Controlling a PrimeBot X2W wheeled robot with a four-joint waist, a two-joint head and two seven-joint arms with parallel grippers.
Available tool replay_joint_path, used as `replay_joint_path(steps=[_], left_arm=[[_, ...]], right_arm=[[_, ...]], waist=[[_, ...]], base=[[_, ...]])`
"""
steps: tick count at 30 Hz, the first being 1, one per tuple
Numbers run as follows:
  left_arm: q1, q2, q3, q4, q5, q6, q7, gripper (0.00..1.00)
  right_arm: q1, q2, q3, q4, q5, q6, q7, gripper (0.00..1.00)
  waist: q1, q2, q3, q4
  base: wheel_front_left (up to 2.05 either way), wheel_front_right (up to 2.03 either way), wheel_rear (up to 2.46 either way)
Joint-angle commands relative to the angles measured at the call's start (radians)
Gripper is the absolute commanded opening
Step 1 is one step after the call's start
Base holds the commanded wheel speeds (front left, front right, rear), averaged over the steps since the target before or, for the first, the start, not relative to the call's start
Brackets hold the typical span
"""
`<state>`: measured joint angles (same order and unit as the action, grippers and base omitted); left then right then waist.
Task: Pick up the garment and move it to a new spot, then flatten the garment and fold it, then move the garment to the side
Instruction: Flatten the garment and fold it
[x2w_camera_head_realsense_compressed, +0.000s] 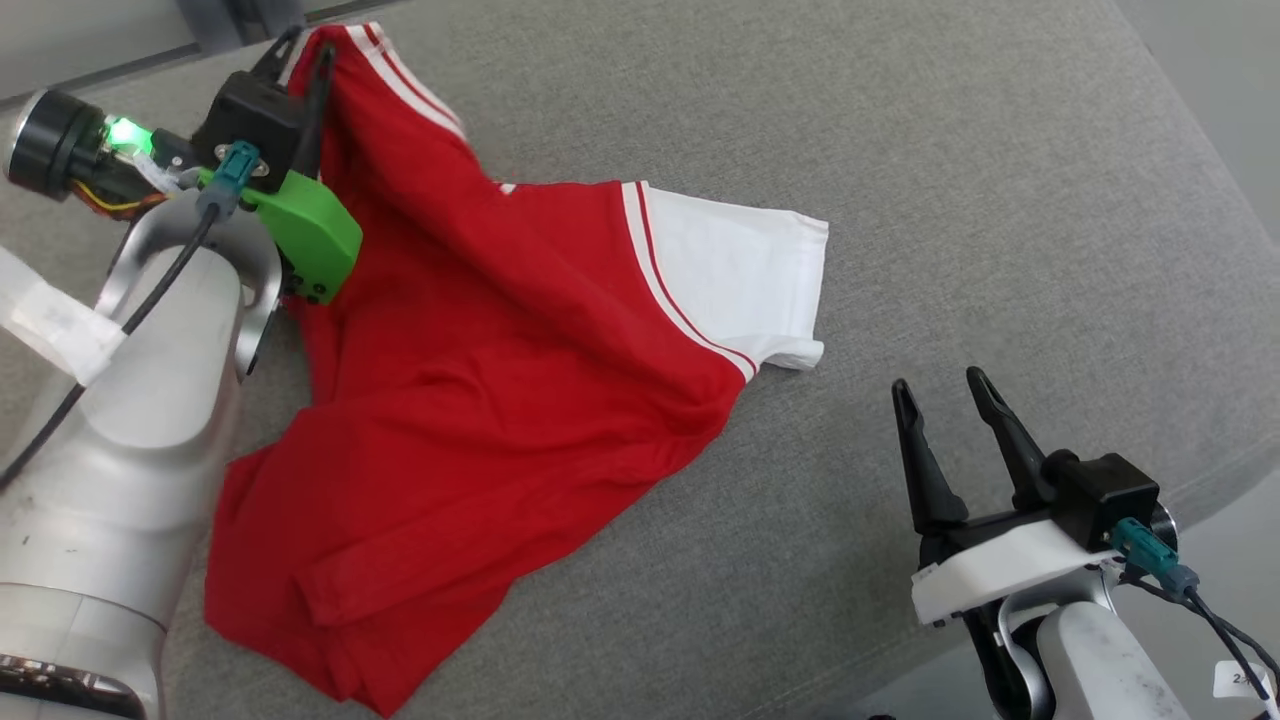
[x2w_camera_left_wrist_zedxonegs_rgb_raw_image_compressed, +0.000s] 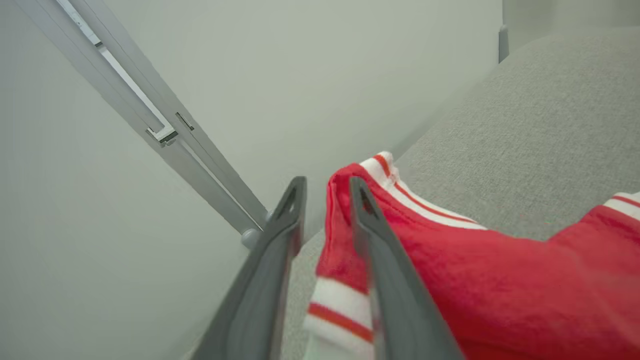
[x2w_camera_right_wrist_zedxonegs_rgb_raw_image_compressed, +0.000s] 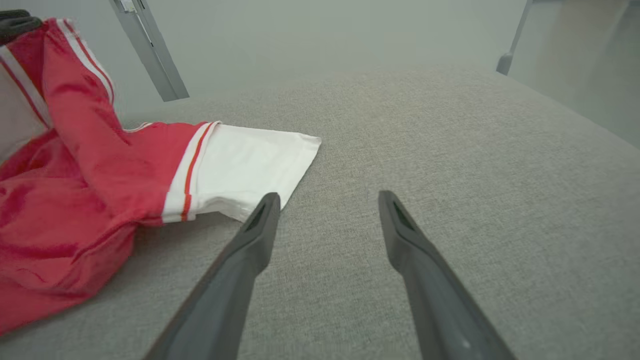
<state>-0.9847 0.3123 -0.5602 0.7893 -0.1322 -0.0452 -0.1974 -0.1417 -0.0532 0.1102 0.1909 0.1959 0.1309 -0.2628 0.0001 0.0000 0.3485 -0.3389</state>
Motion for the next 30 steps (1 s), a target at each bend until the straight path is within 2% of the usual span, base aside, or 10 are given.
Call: replay_joint_path(steps=[1, 5, 11, 16, 22, 25, 30], left_arm=[[0.015, -0.021, 0.010, 0.011, -0.019, 0.008, -0.023, 1.00], [0.109, -0.047, 0.032, 0.001, -0.066, 0.019, -0.057, 1.00], [0.341, -0.050, 0.073, -0.132, -0.157, 0.053, -0.044, 1.00], [0.592, -0.041, 0.085, -0.337, -0.240, 0.083, 0.063, 1.00], [0.855, 0.003, 0.070, -0.628, -0.286, 0.153, 0.207, 1.00], [0.938, 0.030, 0.069, -0.743, -0.297, 0.186, 0.255, 1.00], [0.983, 0.058, 0.053, -0.800, -0.307, 0.192, 0.319, 1.00]], right_arm=[[0.016, 0.001, -0.008, 0.001, 0.014, 0.000, -0.003, 1.00], [0.037, 0.002, -0.027, 0.002, 0.002, 0.000, -0.003, 1.00], [0.083, 0.000, -0.054, -0.004, -0.027, 0.000, -0.003, 1.00], [0.124, -0.008, -0.056, -0.002, -0.044, 0.000, -0.003, 1.00], [0.156, -0.012, -0.055, -0.003, -0.048, 0.000, -0.003, 1.00], [0.164, -0.011, -0.050, -0.004, -0.048, 0.000, -0.003, 1.00], [0.165, -0.010, -0.040, 0.001, -0.041, 0.000, -0.003, 1.00]], waist=[[-0.0001, 0.0000, 0.032, -0.032], [-0.0001, 0.0000, -0.005, 0.020], [-0.0001, 0.0000, -0.098, 0.114], [-0.0001, 0.0000, -0.171, 0.174], [-0.0001, 0.0000, -0.216, 0.205], [-0.0001, 0.0000, -0.219, 0.212], [-0.0001, 0.0000, -0.213, 0.214]], base=[[0.00, 0.00, 0.00], [0.00, 0.00, 0.00], [0.00, 0.00, 0.00], [0.00, 0.00, 0.00], [0.00, 0.00, 0.00], [0.00, 0.00, 0.00], [0.00, 0.00, 0.00]])
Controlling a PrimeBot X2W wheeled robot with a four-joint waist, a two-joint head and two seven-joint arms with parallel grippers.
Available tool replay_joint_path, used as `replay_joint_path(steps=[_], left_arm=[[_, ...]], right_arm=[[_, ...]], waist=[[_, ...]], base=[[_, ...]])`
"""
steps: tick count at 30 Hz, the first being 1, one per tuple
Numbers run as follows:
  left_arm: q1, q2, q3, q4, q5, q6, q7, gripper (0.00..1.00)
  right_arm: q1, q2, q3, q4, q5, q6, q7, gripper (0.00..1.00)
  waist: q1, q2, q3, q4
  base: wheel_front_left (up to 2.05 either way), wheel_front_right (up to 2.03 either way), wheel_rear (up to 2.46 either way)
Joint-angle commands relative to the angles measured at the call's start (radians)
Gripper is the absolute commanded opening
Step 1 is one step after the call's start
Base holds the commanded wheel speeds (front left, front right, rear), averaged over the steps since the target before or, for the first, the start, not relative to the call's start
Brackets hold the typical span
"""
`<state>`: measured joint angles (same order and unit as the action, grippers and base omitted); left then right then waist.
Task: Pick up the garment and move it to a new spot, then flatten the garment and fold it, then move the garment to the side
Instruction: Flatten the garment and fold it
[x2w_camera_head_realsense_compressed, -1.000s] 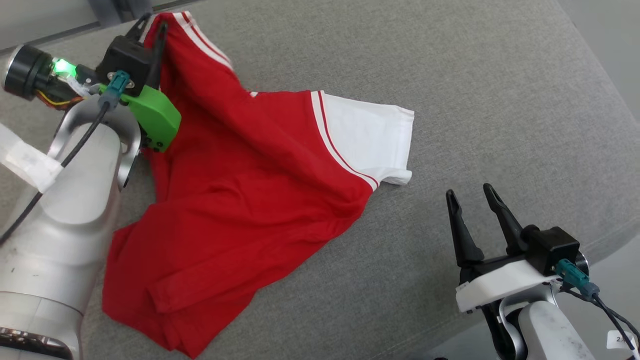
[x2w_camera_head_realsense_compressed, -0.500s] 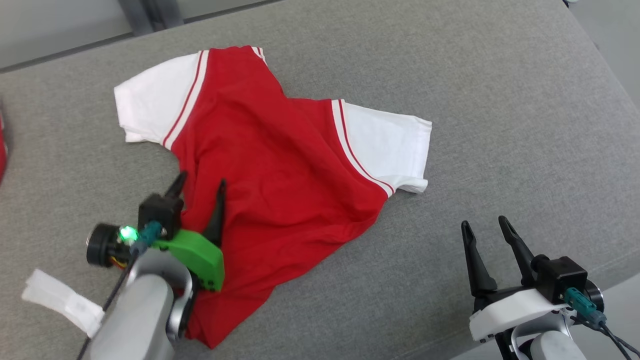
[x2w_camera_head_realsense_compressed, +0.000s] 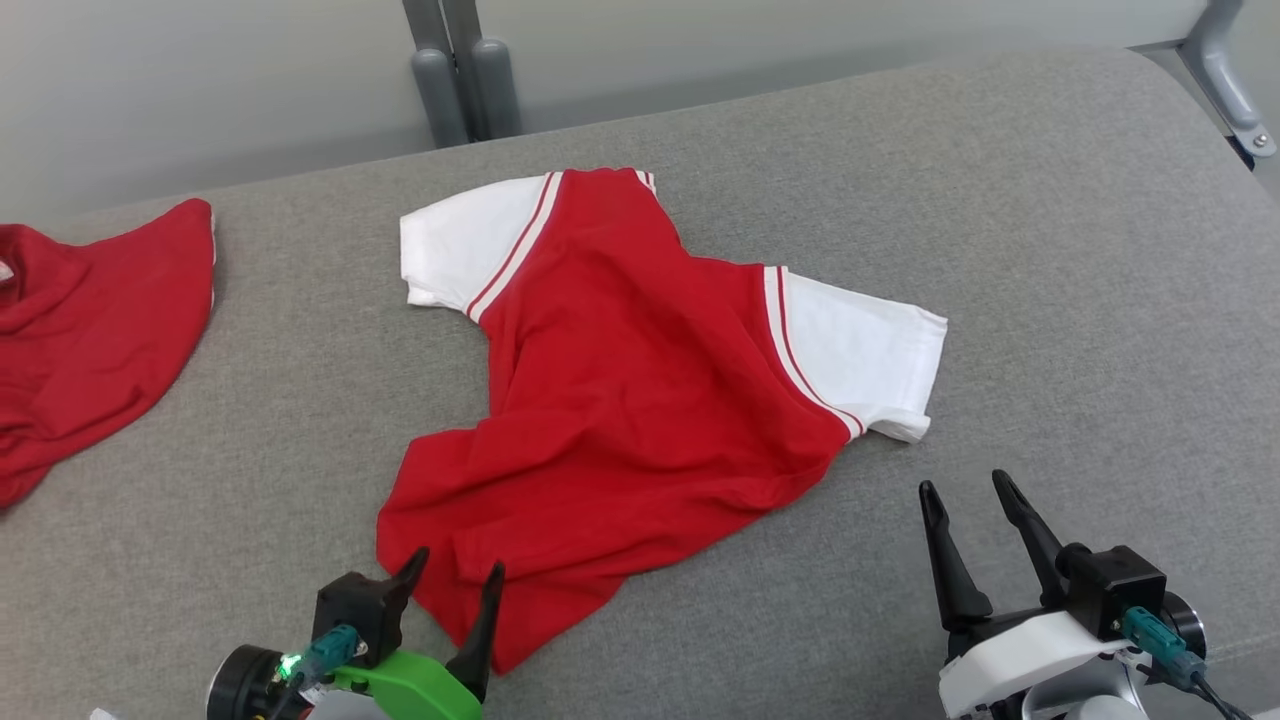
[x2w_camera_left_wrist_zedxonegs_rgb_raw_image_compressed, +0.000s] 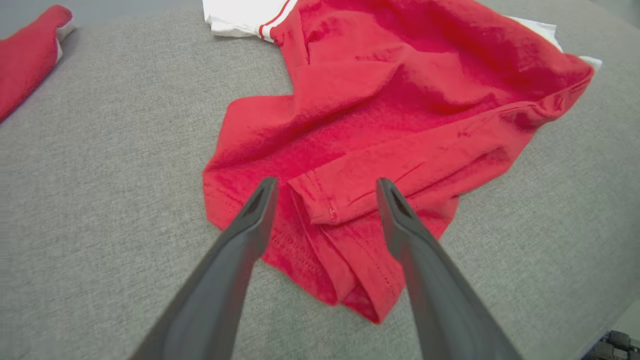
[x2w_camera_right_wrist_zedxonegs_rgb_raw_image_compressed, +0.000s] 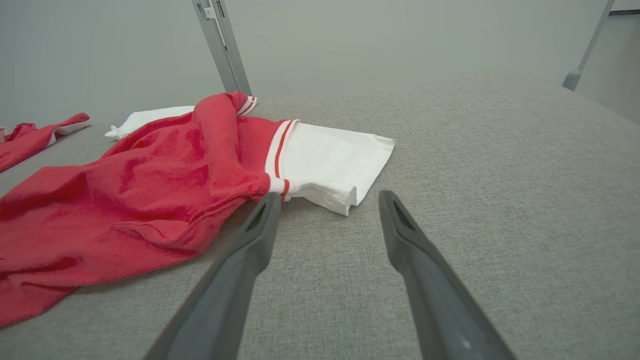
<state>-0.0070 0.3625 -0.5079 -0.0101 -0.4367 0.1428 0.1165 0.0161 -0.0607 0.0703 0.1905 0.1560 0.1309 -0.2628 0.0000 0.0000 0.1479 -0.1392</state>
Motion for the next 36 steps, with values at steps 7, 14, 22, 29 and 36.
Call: replay_joint_path(steps=[7, 14, 22, 29, 36], left_arm=[[-0.046, -0.006, -0.015, 0.032, -0.016, -0.019, 0.032, 1.00], [-0.060, -0.023, -0.020, 0.093, -0.040, -0.021, 0.057, 0.83], [-0.070, -0.038, -0.018, 0.146, -0.068, -0.036, 0.042, 0.42], [-0.073, -0.052, -0.018, 0.198, -0.094, -0.044, 0.036, 0.18], [-0.101, -0.075, -0.039, 0.273, -0.098, -0.070, 0.027, 0.00]], right_arm=[[-0.011, -0.006, 0.002, 0.003, 0.007, 0.000, -0.003, 1.00], [-0.016, -0.004, 0.003, 0.008, 0.008, 0.000, -0.003, 1.00], [-0.014, -0.001, 0.003, 0.009, 0.008, 0.000, -0.003, 1.00], [-0.012, -0.002, 0.000, 0.010, 0.004, 0.000, -0.003, 1.00], [-0.009, -0.007, 0.004, 0.013, 0.001, 0.000, -0.003, 1.00]], waist=[[0.0000, 0.0000, -0.001, 0.002], [0.0000, 0.0000, 0.005, -0.015], [0.0000, 0.0000, 0.004, -0.024], [0.0000, 0.0000, -0.003, -0.028], [0.0000, 0.0000, -0.010, -0.022]], base=[[0.00, 0.00, 0.00], [0.00, 0.00, 0.00], [0.00, 0.00, 0.00], [0.00, 0.00, 0.00], [0.00, 0.00, 0.00]])
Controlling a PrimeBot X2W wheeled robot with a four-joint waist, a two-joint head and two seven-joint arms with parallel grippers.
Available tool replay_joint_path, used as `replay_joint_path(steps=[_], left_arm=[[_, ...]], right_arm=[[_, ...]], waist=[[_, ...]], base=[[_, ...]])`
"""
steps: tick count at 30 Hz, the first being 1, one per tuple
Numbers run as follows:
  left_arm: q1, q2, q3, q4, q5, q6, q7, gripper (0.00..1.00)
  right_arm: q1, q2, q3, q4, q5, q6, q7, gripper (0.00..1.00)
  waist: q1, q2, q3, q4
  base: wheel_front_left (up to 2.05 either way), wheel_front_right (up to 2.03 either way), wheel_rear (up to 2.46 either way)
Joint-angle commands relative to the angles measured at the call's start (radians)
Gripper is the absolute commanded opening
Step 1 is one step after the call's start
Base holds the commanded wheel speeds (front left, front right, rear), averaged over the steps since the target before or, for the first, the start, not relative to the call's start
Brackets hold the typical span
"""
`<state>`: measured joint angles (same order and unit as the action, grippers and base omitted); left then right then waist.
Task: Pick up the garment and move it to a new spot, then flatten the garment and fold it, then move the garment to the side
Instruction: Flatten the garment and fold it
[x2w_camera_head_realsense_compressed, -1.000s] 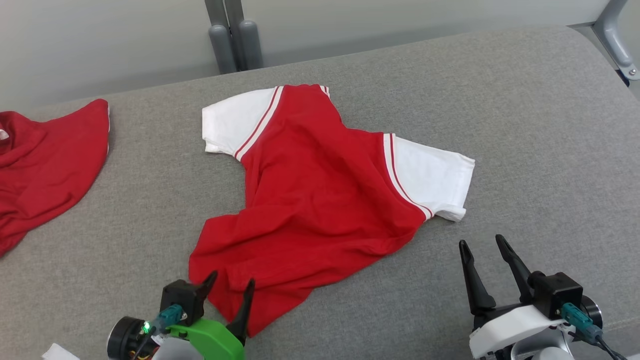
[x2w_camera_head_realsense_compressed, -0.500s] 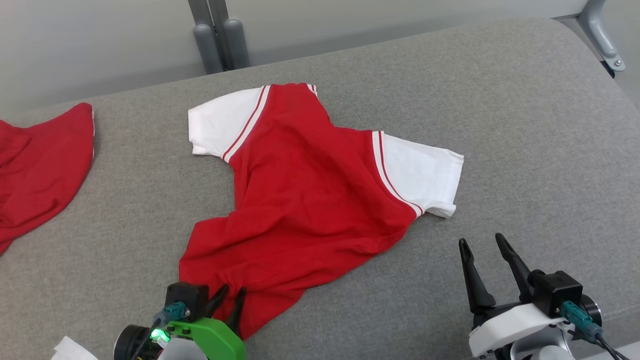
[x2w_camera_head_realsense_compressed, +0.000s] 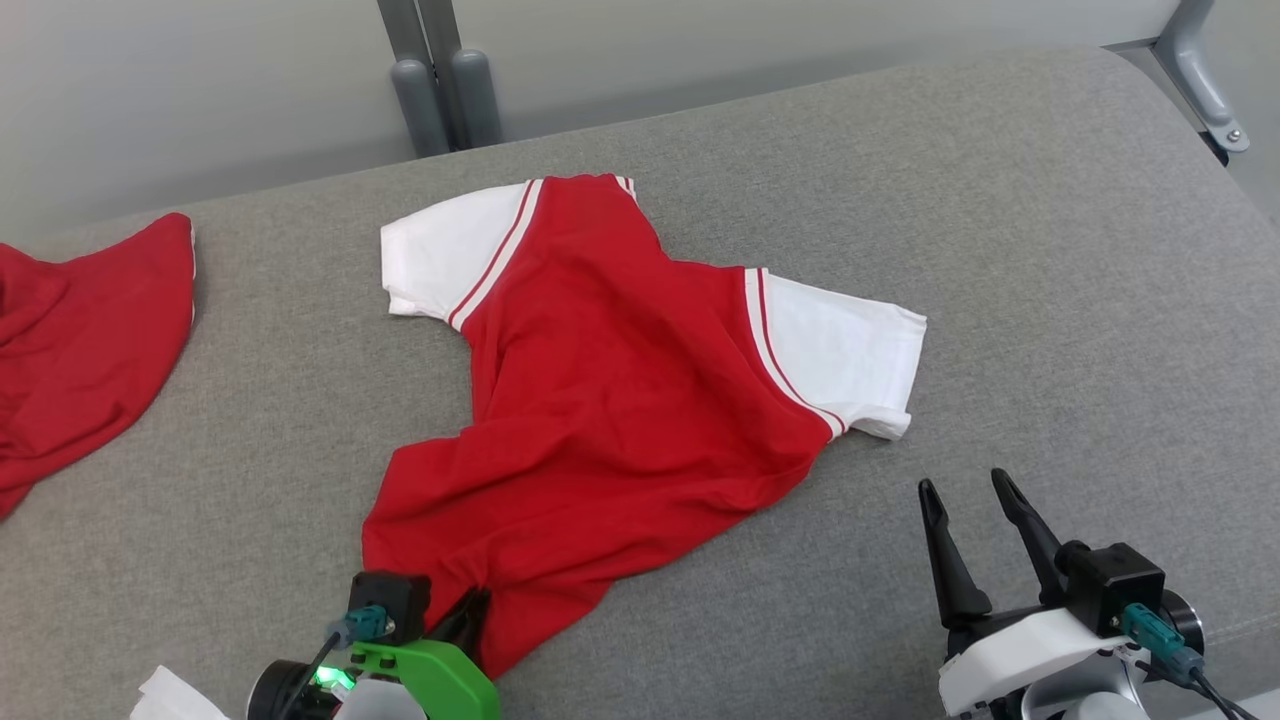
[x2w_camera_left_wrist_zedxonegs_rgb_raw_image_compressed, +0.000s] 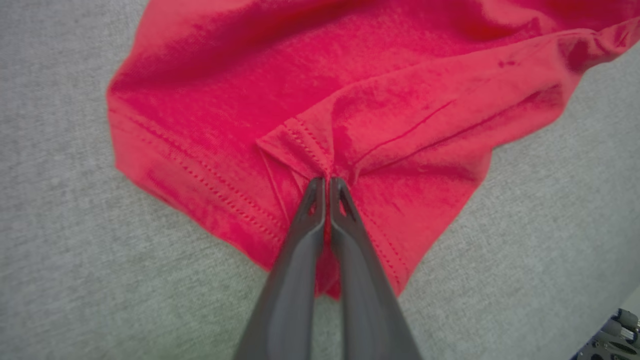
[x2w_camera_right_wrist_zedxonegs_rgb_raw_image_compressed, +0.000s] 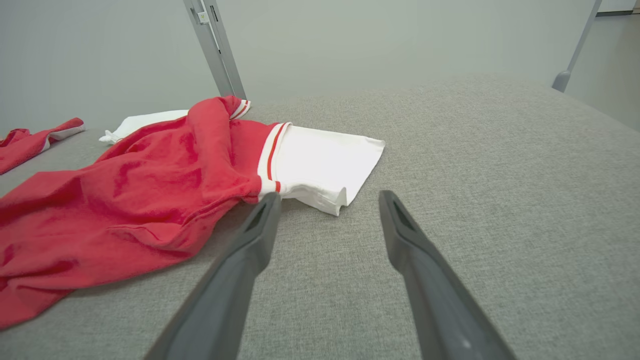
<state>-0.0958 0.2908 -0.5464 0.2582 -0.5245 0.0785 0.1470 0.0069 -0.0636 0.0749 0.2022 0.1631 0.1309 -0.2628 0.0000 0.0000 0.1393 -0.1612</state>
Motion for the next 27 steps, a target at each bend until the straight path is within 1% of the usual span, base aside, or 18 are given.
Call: replay_joint_path(steps=[1, 3, 5, 7, 9, 12, 14, 16, 18, 19, 20, 21, 22, 25, 27], left_arm=[[-0.016, -0.006, -0.001, 0.014, -0.010, -0.009, -0.007, 0.00], [-0.020, -0.010, -0.002, 0.023, -0.010, -0.010, -0.015, 0.00], [-0.005, -0.012, 0.003, 0.001, -0.019, -0.007, -0.019, 0.00], [0.029, -0.009, 0.005, -0.049, -0.037, -0.005, -0.011, 0.00], [0.072, -0.001, 0.005, -0.128, -0.065, -0.006, 0.010, 0.00], [0.158, 0.024, -0.011, -0.279, -0.118, -0.025, 0.063, 0.00], [0.223, 0.049, -0.024, -0.368, -0.155, -0.025, 0.111, 0.00], [0.271, 0.070, -0.046, -0.410, -0.201, -0.045, 0.164, 0.00], [0.303, 0.082, -0.066, -0.417, -0.245, -0.066, 0.212, 0.00], [0.316, 0.079, -0.077, -0.412, -0.277, -0.075, 0.238, 0.00], [0.317, 0.087, -0.083, -0.400, -0.272, -0.079, 0.250, 0.00], [0.313, 0.087, -0.079, -0.393, -0.266, -0.075, 0.238, 0.09], [0.309, 0.075, -0.069, -0.385, -0.258, -0.063, 0.215, 1.00], [0.305, 0.052, -0.047, -0.379, -0.247, -0.039, 0.173, 1.00], [0.304, 0.060, -0.023, -0.392, -0.250, -0.026, 0.156, 1.00]], right_arm=[[-0.001, -0.005, 0.001, 0.002, -0.006, 0.000, -0.003, 1.00], [0.000, -0.006, -0.001, 0.001, -0.006, 0.000, -0.003, 1.00], [0.009, -0.007, -0.007, -0.001, -0.006, 0.000, -0.003, 1.00], [0.025, -0.009, -0.015, -0.002, -0.007, 0.000, -0.003, 1.00], [0.042, -0.010, -0.027, -0.004, -0.006, 0.000, -0.003, 1.00], [0.065, -0.009, -0.033, -0.001, -0.009, 0.000, -0.003, 1.00], [0.067, -0.007, -0.034, -0.003, -0.007, 0.000, -0.003, 1.00], [0.061, -0.004, -0.029, -0.005, -0.004, 0.000, -0.003, 1.00], [0.053, -0.003, -0.020, -0.003, -0.004, 0.000, -0.003, 1.00], [0.047, -0.003, -0.013, -0.001, -0.004, 0.000, -0.003, 1.00], [0.042, -0.003, -0.008, 0.000, -0.004, 0.000, -0.003, 1.00], [0.041, -0.003, -0.006, 0.002, -0.004, 0.000, -0.003, 1.00], [0.038, -0.004, -0.004, 0.004, -0.004, 0.000, -0.003, 1.00], [0.031, -0.011, -0.001, 0.002, -0.003, 0.000, -0.003, 1.00], [0.032, -0.017, -0.002, 0.001, -0.003, 0.000, -0.003, 1.00]], waist=[[0.0000, 0.0000, -0.003, 0.000], [0.0000, 0.0000, -0.008, 0.000], [0.0000, 0.0000, -0.016, 0.004], [0.0000, 0.0000, -0.024, 0.014], [0.0000, 0.0000, -0.034, 0.030], [0.0000, 0.0000, -0.047, 0.058], [0.0000, 0.0000, -0.050, 0.076], [0.0000, 0.0000, -0.052, 0.091], [0.0000, 0.0000, -0.054, 0.100], [0.0000, 0.0000, -0.055, 0.104], [0.0000, 0.0000, -0.057, 0.106], [0.0000, 0.0000, -0.059, 0.106], [0.0000, 0.0000, -0.060, 0.107], [0.0000, 0.0000, -0.060, 0.104], [0.0000, 0.0000, -0.059, 0.098]], base=[[0.00, 0.00, 0.00], [0.00, 0.00, 0.00], [0.00, 0.00, 0.00], [0.00, 0.00, 0.00], [0.00, 0.00, 0.00], [0.00, 0.00, 0.00], [0.00, 0.00, 0.00], [0.00, 0.00, 0.00], [0.00, 0.00, 0.00], [0.00, 0.00, 0.00], [0.00, 0.00, 0.00], [0.00, 0.00, 0.00], [0.00, 0.00, 0.00], [0.00, 0.00, 0.00], [0.00, 0.00, 0.00]])
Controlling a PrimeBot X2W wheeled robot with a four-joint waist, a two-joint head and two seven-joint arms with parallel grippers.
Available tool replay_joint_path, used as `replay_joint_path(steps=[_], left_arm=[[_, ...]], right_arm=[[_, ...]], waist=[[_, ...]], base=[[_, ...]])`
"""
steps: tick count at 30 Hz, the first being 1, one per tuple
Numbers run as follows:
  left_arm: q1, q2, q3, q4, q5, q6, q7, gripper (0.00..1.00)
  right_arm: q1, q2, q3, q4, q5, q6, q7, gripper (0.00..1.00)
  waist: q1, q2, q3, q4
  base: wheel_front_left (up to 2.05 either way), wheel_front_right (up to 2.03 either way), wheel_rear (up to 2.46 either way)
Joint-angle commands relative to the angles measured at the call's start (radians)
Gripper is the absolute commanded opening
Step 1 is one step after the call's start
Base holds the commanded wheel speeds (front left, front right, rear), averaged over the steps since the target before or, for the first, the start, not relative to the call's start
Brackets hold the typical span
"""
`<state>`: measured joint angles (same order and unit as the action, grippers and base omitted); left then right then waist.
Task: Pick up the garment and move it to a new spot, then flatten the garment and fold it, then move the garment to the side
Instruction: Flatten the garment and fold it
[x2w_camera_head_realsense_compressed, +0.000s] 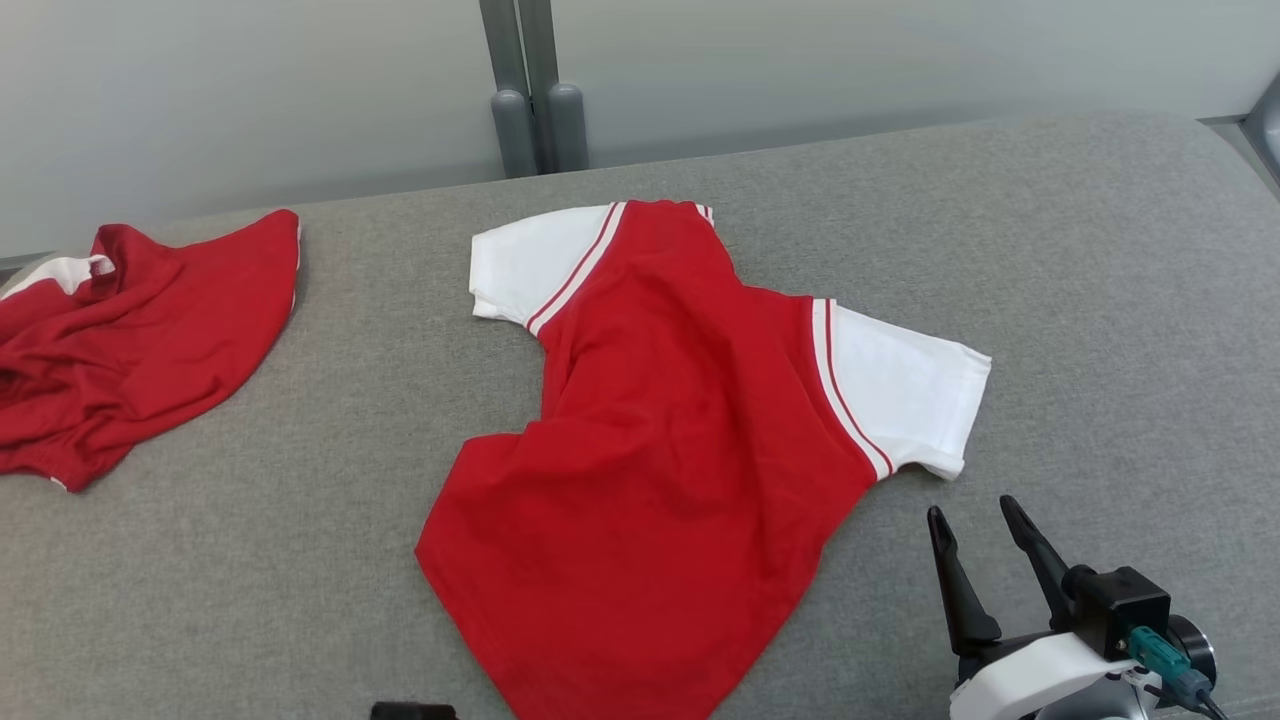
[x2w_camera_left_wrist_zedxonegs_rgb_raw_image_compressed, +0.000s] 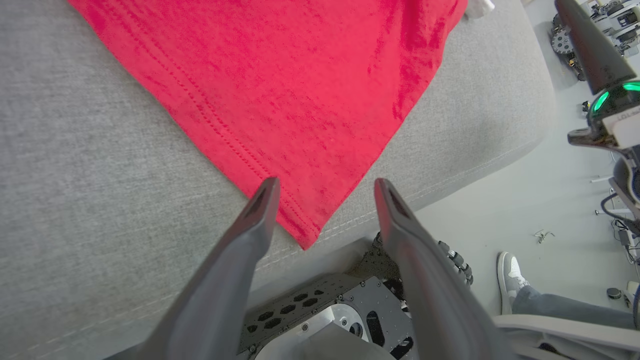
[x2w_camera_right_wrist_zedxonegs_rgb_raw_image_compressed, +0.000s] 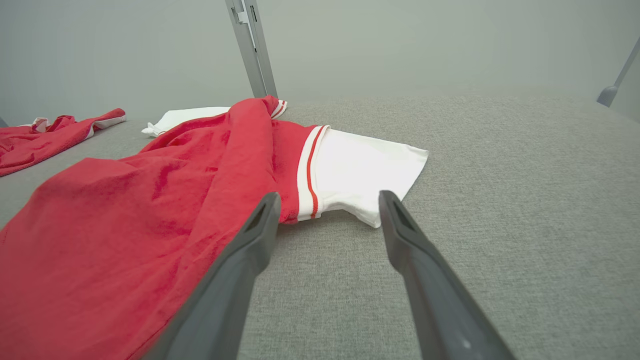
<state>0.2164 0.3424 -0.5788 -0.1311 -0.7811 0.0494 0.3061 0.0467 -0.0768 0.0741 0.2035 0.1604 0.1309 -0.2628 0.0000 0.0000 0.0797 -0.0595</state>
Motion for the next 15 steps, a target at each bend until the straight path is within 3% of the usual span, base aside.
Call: replay_joint_path(steps=[1, 5, 7, 12, 15], left_arm=[[-0.011, 0.013, 0.025, -0.013, 0.000, 0.010, -0.011, 1.00], [-0.056, 0.036, 0.091, -0.024, 0.012, 0.041, -0.033, 1.00], [-0.100, 0.018, 0.129, 0.008, -0.006, 0.051, -0.053, 1.00], [-0.260, 0.010, 0.180, 0.207, 0.047, 0.081, -0.099, 1.00], [-0.345, -0.003, 0.185, 0.325, 0.049, 0.067, -0.101, 1.00]], right_arm=[[-0.008, -0.006, -0.002, -0.001, -0.001, 0.000, -0.003, 1.00], [-0.006, -0.005, -0.009, -0.003, -0.001, 0.000, -0.003, 1.00], [-0.004, -0.003, -0.009, -0.005, -0.001, 0.000, -0.003, 1.00], [-0.024, 0.003, 0.011, -0.001, -0.001, 0.000, -0.003, 1.00], [-0.036, 0.005, 0.015, 0.000, 0.003, 0.000, -0.003, 1.00]], waist=[[0.0000, 0.0000, 0.003, -0.008], [0.0000, 0.0000, 0.009, -0.022], [0.0000, 0.0000, 0.016, -0.027], [0.0000, 0.0000, 0.038, -0.053], [0.0000, 0.0000, 0.052, -0.080]], base=[[0.00, 0.00, 0.00], [0.00, 0.00, 0.00], [0.00, 0.00, 0.00], [0.00, 0.00, 0.00], [0.00, 0.00, 0.00]])
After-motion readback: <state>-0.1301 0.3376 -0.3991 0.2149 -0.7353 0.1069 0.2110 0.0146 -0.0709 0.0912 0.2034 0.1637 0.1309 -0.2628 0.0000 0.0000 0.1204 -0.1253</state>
